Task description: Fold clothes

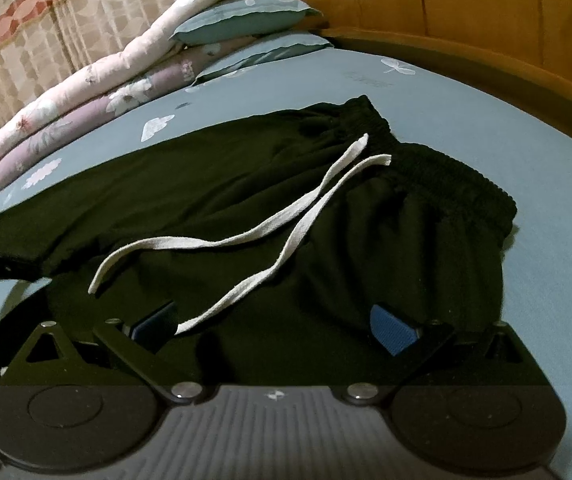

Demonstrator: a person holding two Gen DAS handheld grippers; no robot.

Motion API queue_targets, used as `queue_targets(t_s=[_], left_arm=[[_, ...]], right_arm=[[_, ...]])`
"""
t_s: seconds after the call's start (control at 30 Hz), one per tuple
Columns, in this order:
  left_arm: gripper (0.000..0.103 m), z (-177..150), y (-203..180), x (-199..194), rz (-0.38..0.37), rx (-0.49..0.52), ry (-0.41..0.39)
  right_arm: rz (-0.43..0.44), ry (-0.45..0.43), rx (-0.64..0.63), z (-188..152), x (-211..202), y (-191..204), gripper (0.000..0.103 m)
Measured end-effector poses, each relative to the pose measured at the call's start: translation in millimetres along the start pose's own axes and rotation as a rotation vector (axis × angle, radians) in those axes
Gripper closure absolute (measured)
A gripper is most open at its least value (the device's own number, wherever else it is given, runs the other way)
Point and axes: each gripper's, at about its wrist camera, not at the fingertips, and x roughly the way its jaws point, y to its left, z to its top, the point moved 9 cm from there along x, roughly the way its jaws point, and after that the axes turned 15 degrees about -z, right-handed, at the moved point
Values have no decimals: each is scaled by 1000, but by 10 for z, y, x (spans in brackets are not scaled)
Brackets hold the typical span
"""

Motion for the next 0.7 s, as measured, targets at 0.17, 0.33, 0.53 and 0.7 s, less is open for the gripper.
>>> queue_targets(t_s=[0.17,0.33,0.53,0.7], left_arm=[[36,106,-232,-351,-106,12,-50],[36,16,-329,-543,-143,76,-17],[35,-168,-270,-941,-79,84,-25],[34,-568,-225,-1071,31,1,-6]], right_arm=[[27,-20,82,45,-105,36,0],[26,-82,127,62,-324,152,0],[91,-131,135,278,-314,447,0],[116,-12,50,123,-48,621,0]])
